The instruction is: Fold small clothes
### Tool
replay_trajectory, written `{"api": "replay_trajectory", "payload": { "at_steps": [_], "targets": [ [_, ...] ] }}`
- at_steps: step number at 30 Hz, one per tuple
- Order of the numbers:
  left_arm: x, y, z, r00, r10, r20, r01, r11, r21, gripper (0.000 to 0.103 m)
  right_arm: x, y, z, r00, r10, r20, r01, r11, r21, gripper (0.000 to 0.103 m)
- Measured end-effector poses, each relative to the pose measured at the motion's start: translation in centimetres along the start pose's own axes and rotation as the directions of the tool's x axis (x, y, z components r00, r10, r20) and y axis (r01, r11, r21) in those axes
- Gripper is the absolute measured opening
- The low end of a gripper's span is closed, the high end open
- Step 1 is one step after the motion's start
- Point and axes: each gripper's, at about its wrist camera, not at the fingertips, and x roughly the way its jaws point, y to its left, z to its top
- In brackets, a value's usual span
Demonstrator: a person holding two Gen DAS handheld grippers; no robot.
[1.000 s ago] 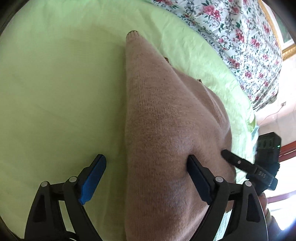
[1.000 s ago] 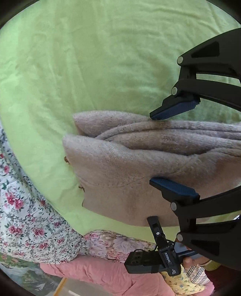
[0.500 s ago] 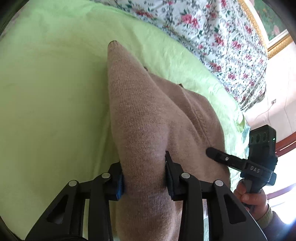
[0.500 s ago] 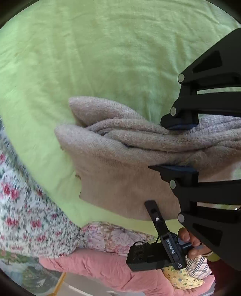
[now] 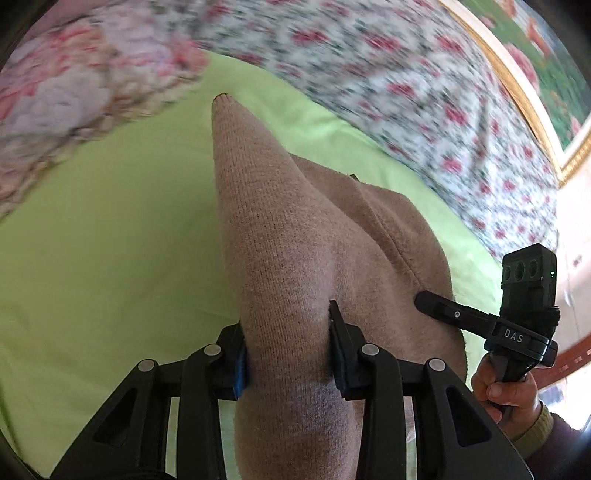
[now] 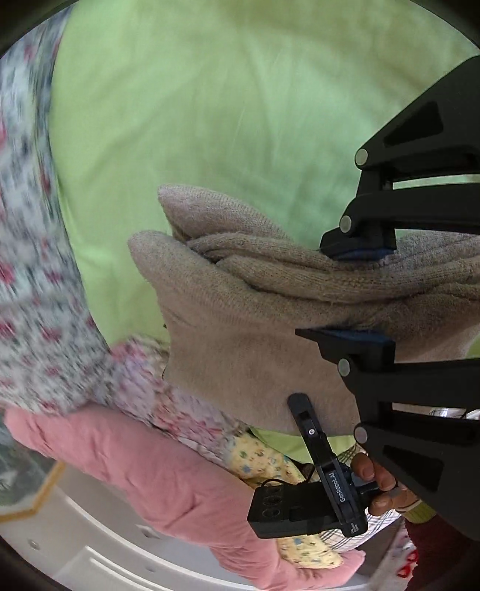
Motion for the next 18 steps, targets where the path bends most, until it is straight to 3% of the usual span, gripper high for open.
{"api": "replay_trajectory", "payload": {
  "at_steps": [5,10,14,18],
  "targets": [
    [-0.2,4.1,0.7,0.998,0.052,0.032,-0.052,0.999,-0.011,0.035,4.2,1.2,1.8,0.999,0.007,-0.034,-0.008,0.999,-0.037,0.031],
    [2.9,6.5,-0.1,0.996,0.089,-0.022,-0.089,0.996,-0.019,0.037,8.2,0.6,1.2,0.994,-0.060,-0.094,0.056,0.997,-0.050,0.031],
    [3.6,7.8,-0.6,0.996,0.082,-0.028,-0.084,0.995,-0.057,0.047,8.8,-0.5,0.9,0.993,-0.069,-0.100,0.067,0.997,-0.028,0.035],
    [2.1,7.5,-0.7,0.991,0.131,-0.028,-0.132,0.990,-0.053,0.049,8.2,0.1,1.2,0.990,-0.088,-0.111,0.084,0.996,-0.039,0.042]
  ]
}}
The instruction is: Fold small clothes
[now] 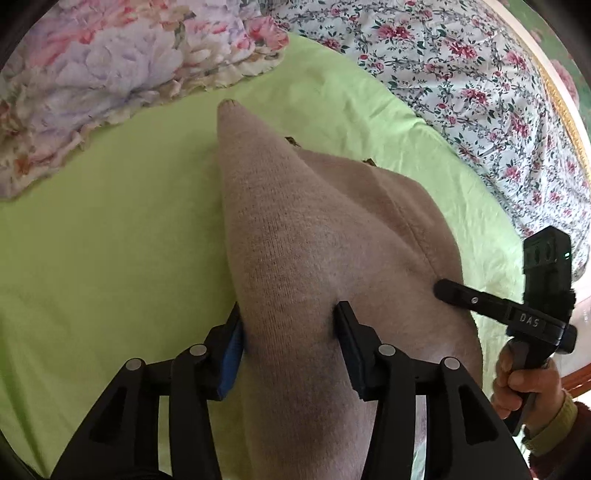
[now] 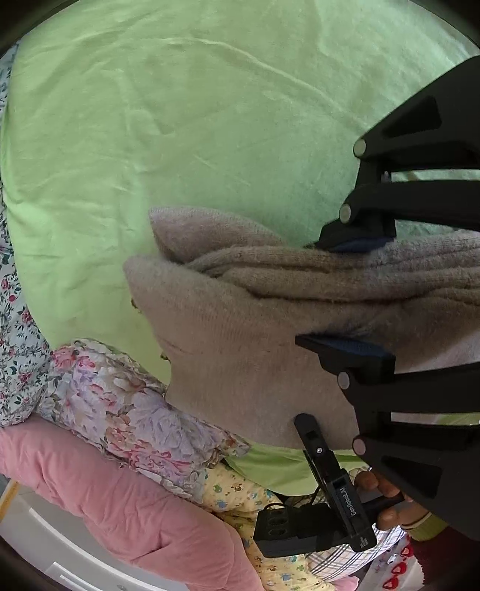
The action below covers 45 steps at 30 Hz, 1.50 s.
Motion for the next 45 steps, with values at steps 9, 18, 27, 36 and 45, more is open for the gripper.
{"api": "replay_trajectory", "payload": {
  "at_steps": [9,18,27,36,45],
  "targets": [
    [-5.8,-0.3,-5.2,0.981,0.192,0.036,-0.192,0.981,-0.009,0.046,-7.0,3.0,-2.9,0.985,-0.087,0.152,0.099,0.992,-0.075,0.042],
    [-5.7,0.3,-10.9,0.984,0.174,-0.044,-0.175,0.984,-0.030,0.045,-5.7,3.2,-8.0,0.993,-0.119,0.017,0.120,0.988,-0.092,0.042],
    [-2.9,-1.1,-11.6,0.973,0.210,-0.094,-0.207,0.978,0.041,0.029,-4.8,1.4,-8.4,0.982,-0.183,-0.038,0.179,0.979,-0.100,0.005],
    [-3.7,-1.6,-11.8,0.962,0.261,-0.077,-0.255,0.964,0.069,0.032,-3.5,1.7,-9.2,0.966,-0.254,-0.042,0.248,0.962,-0.116,0.012],
    [-7.6,-2.4,-12.6,0.959,0.283,-0.024,-0.281,0.957,0.071,0.032,-7.9,4.3,-9.6,0.974,-0.210,0.084,0.221,0.965,-0.144,0.012]
  ]
}}
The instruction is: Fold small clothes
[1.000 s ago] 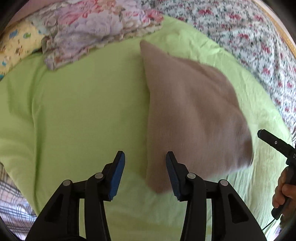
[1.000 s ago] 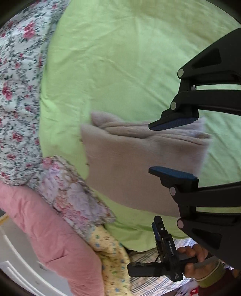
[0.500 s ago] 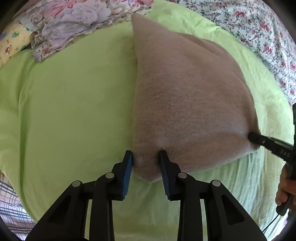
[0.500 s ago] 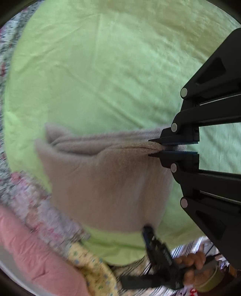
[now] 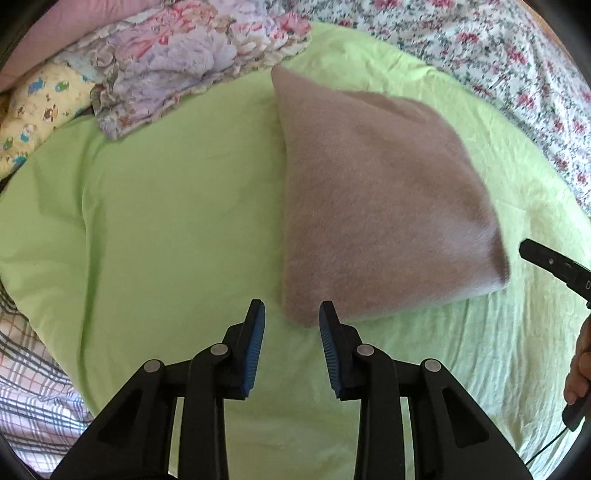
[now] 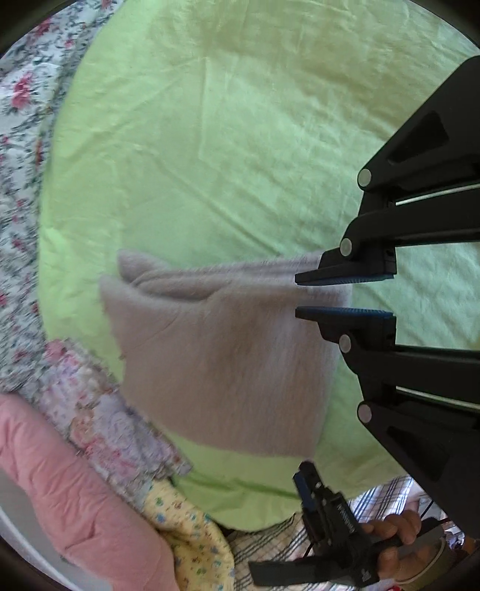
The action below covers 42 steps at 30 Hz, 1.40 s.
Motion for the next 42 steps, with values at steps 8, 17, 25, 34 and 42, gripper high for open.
{"api": "replay_trajectory", "payload": {
  "at_steps": [8,17,25,34,42],
  "targets": [
    [-0.6,-0.1,5.5,0.990,-0.110,0.094,0.109,0.994,0.011,0.030,3.3,3.1,5.6,0.998,0.053,0.036,-0.052,0.998,-0.031,0.012],
    [6.8,-0.1,8.0,0.990,-0.138,-0.021,0.139,0.987,0.079,0.051,9.7,-0.6,7.2,0.999,-0.020,-0.048,0.026,0.992,0.123,0.008],
    [3.0,0.7,6.5,0.998,-0.053,0.036,0.053,0.999,0.009,0.046,5.9,0.5,5.8,1.000,0.026,0.017,-0.028,0.993,0.117,0.014],
    [-1.7,1.5,0.5,0.994,0.069,0.079,-0.065,0.996,-0.056,0.061,1.2,2.8,-0.2,1.000,0.021,0.019,-0.021,1.000,-0.013,0.049],
    [-4.6,-0.8,-4.4,0.974,0.172,0.147,-0.181,0.982,0.054,0.079,-1.0,4.4,-5.3,0.998,-0.047,0.042,0.053,0.987,-0.150,0.076]
  ]
}}
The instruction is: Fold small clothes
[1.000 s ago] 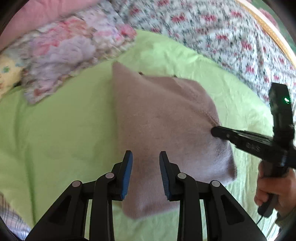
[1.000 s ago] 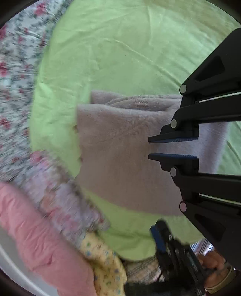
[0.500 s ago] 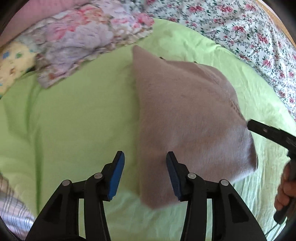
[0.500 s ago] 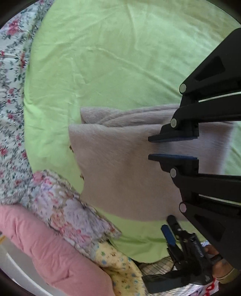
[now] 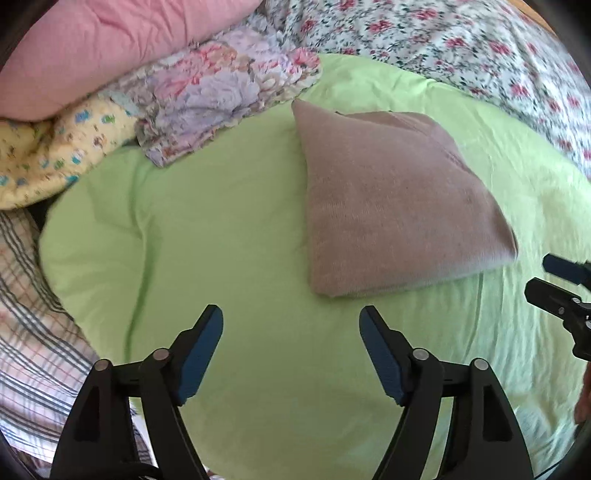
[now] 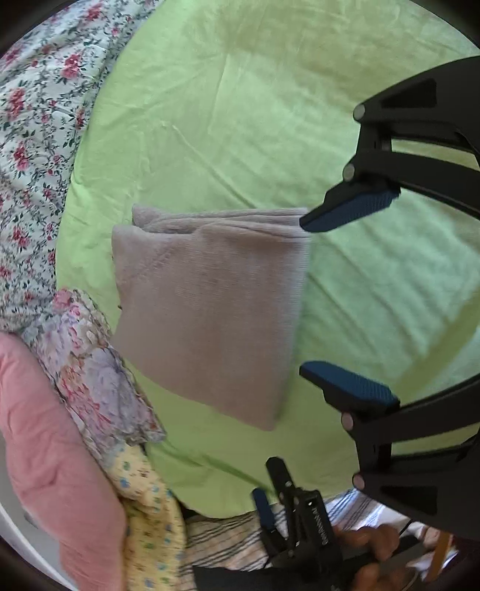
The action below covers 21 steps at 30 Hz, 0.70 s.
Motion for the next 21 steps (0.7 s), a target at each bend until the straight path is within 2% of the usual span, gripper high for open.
{"api": "replay_trajectory", "payload": {
  "at_steps": [8,13,16,21],
  "targets": [
    [-1.4,-0.9,-1.9,1.000,0.001,0.021,-0.002,0.999,0.055,0.081,-0.9,1.8,-2.5,0.997,-0.079,-0.017,0.077,0.993,-0.086,0.084],
    [-1.8,-0.8,-1.7,0.999,-0.026,0.033,0.025,0.999,0.049,0.083,-1.4,2.7,-1.7,0.997,-0.071,0.006,0.071,0.992,-0.103,0.086],
    [-1.3,-0.7,-1.1,0.999,-0.035,0.029,0.034,0.998,0.046,0.084,-1.3,3.1,-1.2,0.997,-0.071,0.014,0.072,0.992,-0.102,0.091],
    [0.1,-0.4,0.2,0.999,-0.037,0.024,0.036,0.999,0.030,0.084,-0.2,3.1,-0.3,0.997,-0.075,0.007,0.075,0.994,-0.083,0.091]
  ]
}}
